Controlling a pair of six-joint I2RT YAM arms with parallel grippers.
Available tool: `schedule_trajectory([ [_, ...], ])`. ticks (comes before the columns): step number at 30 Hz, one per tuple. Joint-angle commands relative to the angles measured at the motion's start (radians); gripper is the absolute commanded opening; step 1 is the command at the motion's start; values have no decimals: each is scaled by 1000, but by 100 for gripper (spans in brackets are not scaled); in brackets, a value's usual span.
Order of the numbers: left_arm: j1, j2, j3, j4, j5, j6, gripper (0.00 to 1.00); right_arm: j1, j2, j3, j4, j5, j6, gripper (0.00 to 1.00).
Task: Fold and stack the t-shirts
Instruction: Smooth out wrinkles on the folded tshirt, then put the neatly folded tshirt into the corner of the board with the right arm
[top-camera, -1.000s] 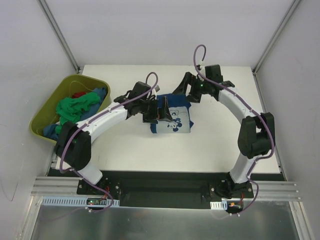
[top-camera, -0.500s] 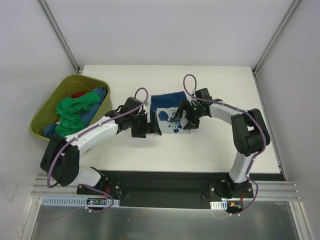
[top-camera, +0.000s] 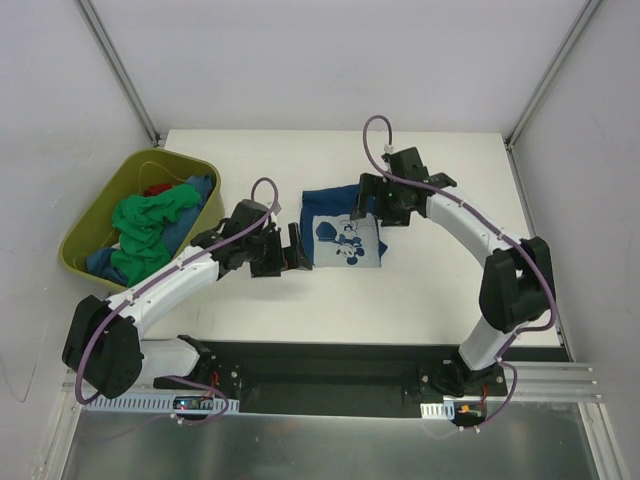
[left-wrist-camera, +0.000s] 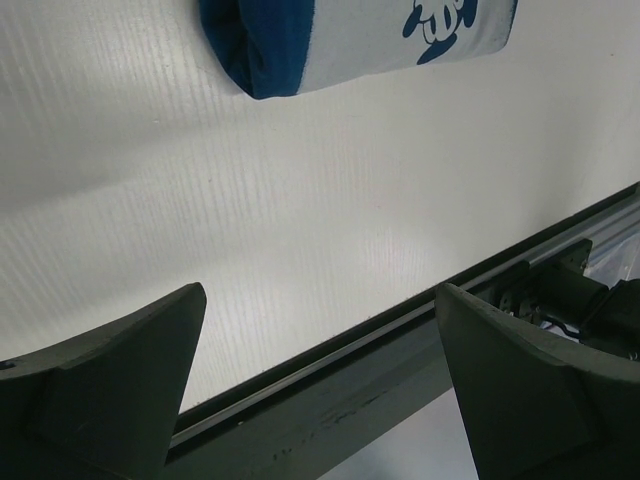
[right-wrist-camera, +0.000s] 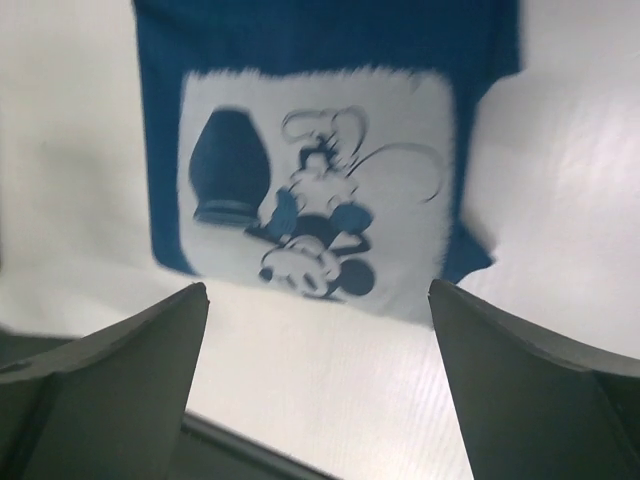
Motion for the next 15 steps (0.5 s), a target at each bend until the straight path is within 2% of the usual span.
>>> schedule_trajectory([
  [1, 31, -32, -10, -19, -20, 18, 99, -4, 108, 167, -190, 275, -131, 97],
  [6, 67, -41, -25, -25, -18, 32, 100, -6, 279, 337, -241, 269, -204, 99],
  [13, 94, -46, -37, -23, -17, 38, 99, -7, 486, 564, -294, 288, -303, 79],
  [15, 99, -41, -40, -25, -32, 39, 99, -7, 526, 583, -305, 259, -297, 73],
])
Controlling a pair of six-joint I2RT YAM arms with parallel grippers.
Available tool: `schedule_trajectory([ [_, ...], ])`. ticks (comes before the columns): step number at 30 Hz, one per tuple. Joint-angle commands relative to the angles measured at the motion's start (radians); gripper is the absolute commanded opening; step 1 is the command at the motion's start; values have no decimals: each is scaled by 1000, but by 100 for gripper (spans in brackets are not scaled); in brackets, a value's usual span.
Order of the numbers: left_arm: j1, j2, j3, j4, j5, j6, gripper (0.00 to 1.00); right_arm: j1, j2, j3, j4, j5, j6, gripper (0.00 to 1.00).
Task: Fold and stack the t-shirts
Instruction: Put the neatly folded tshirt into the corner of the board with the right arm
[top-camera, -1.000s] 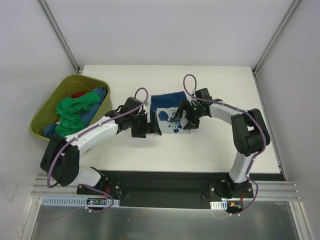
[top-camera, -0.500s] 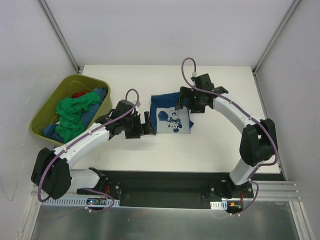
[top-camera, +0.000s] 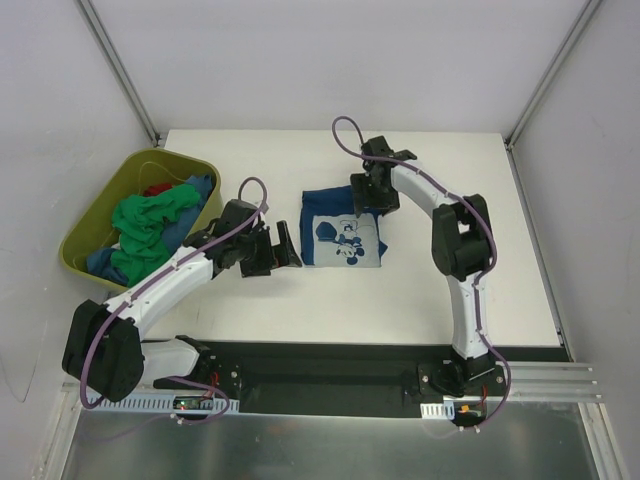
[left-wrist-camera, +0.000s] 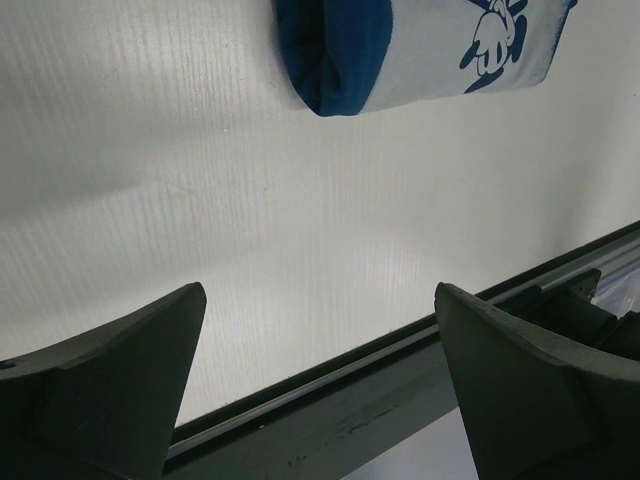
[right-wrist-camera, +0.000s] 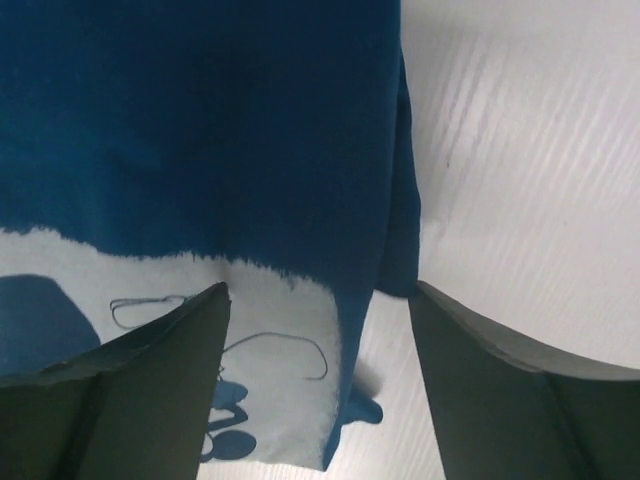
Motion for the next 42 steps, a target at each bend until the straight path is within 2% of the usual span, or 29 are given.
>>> schedule_trajectory([
  [1, 18, -23, -10, -13, -32, 22, 99, -1, 51, 105, -67, -9, -40, 67],
  [6, 35, -9, -7, -15, -30, 22, 99, -6, 102, 109, -78, -69, 9, 50],
  [9, 41, -8, -4, -13, -27, 25, 99, -21, 117, 97, -76, -90, 15, 32],
  [12, 44, -3, 0, -13, -32, 25, 99, -41, 119, 85, -78, -135, 44, 23],
  [18, 47, 25, 19, -15, -38, 28, 99, -122, 94, 82, -67, -216, -9, 8],
  [27, 56, 147, 88, -15, -58, 43, 99, -296, 126, 191, -164, -187, -164, 6],
  [35, 59, 166, 154, -18, -75, 65, 99, -446, 258, 456, -247, -167, -359, 9],
  [38, 70, 178, 183, -39, -84, 62, 99, -484, 332, 568, -238, -106, -405, 8],
  [40, 77, 196, 207, -61, -92, 60, 99, -500, 350, 571, -186, -43, -433, 7],
  [41, 79, 203, 215, -67, -99, 60, 99, -521, 361, 585, -199, -40, -407, 7],
  [42, 81, 215, 229, -74, -113, 62, 99, -532, 363, 621, -201, -102, -404, 7],
])
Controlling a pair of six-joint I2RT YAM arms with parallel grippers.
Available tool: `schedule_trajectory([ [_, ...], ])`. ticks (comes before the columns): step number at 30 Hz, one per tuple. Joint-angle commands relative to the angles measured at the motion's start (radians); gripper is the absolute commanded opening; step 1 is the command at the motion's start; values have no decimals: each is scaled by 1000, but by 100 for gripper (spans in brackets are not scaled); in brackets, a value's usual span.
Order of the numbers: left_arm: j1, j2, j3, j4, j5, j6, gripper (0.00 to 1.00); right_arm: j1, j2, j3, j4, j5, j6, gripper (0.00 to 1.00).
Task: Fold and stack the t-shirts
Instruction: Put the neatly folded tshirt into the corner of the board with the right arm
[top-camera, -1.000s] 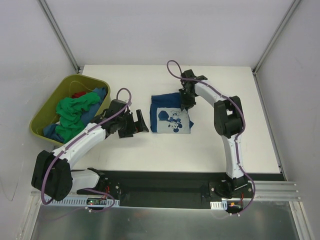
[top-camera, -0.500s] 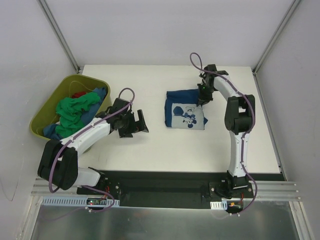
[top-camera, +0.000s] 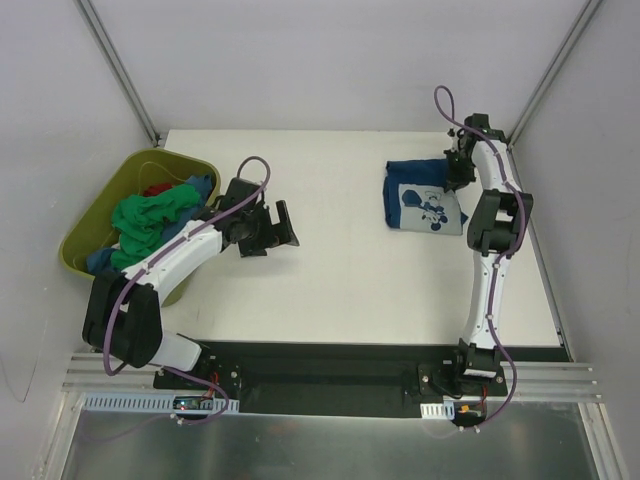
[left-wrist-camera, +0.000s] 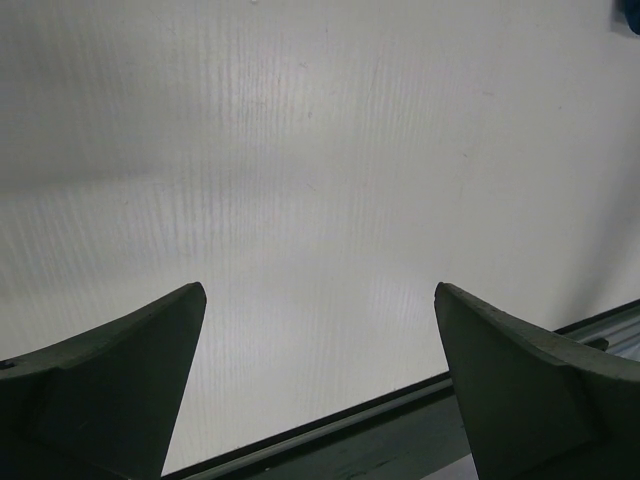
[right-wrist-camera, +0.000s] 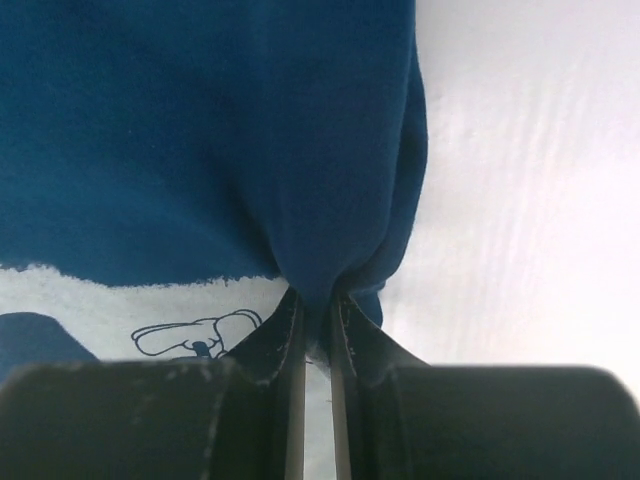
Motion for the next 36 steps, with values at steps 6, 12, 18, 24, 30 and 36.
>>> schedule_trajectory([
  [6, 25, 75, 105, -83, -69, 38, 99, -62, -58, 2, 110, 182, -229, 0],
  [12, 25, 106, 127, -92, -60, 35, 99, -80, -95, -119, 77, 181, -373, 0],
  [18, 25, 130, 124, -92, -46, 27, 99, -132, -133, -200, 93, 172, -429, 0],
  [24, 25, 138, 130, -92, -43, 27, 99, -180, -155, -182, 113, 207, -487, 0],
  [30, 25, 141, 148, -92, -52, 35, 99, -195, -121, -112, 133, 213, -531, 0],
  [36, 25, 146, 155, -92, -54, 32, 99, -200, -106, -107, 198, 255, -594, 0],
])
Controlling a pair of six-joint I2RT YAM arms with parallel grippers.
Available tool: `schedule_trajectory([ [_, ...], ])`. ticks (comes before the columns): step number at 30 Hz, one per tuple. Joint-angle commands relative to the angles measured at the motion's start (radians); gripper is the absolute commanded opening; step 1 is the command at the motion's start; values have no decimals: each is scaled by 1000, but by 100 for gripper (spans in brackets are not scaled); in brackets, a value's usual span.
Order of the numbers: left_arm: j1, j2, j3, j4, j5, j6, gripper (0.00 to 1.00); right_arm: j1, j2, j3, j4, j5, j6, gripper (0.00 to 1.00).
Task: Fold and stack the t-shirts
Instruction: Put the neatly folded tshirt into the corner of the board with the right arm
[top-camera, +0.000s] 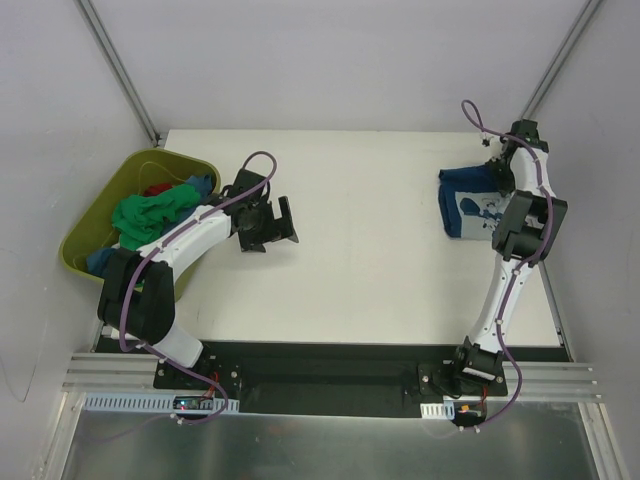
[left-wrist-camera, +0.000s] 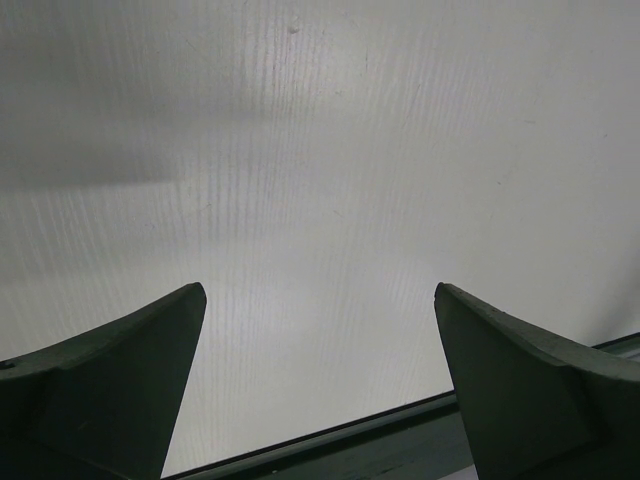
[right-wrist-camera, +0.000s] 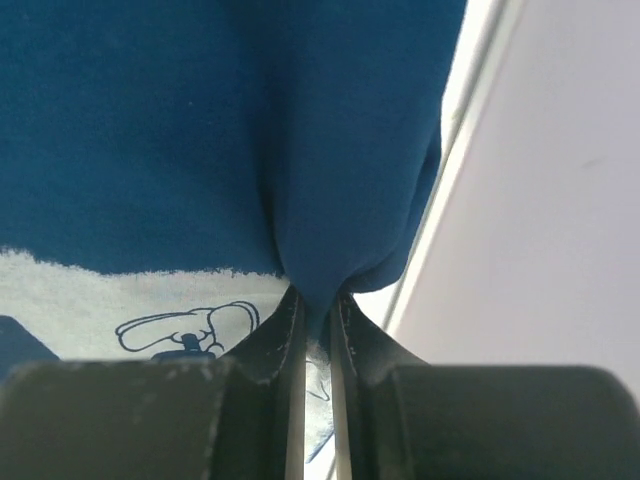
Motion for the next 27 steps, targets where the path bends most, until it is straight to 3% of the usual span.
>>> schedule_trajectory([
  [1, 11, 2, 32, -15, -20, 8, 99, -7, -18, 47, 65, 43, -84, 1],
  [6, 11, 10, 38, -15, -14, 1, 99, -25, -15, 50, 57, 14, -58, 2],
  [11, 11, 2, 44, -15, -2, 2, 99, -27, -13, 36, 45, 16, -23, 13],
  [12, 11, -3, 43, -15, -2, 2, 99, -27, -12, 31, 52, 39, -1, 18],
  [15, 11, -38, 34, -19, 0, -1, 99, -25, -33, 21, 49, 59, 51, 46],
  [21, 10, -170, 24, -21, -13, 10, 99, 12, -203, 13, 14, 40, 126, 76],
  [22, 10, -191, 17, -21, -10, 2, 99, 35, -237, -24, 16, 37, 143, 99],
  [27, -1, -371, -80, -19, -14, -33, 99, 142, -509, -171, 40, 94, 224, 100],
])
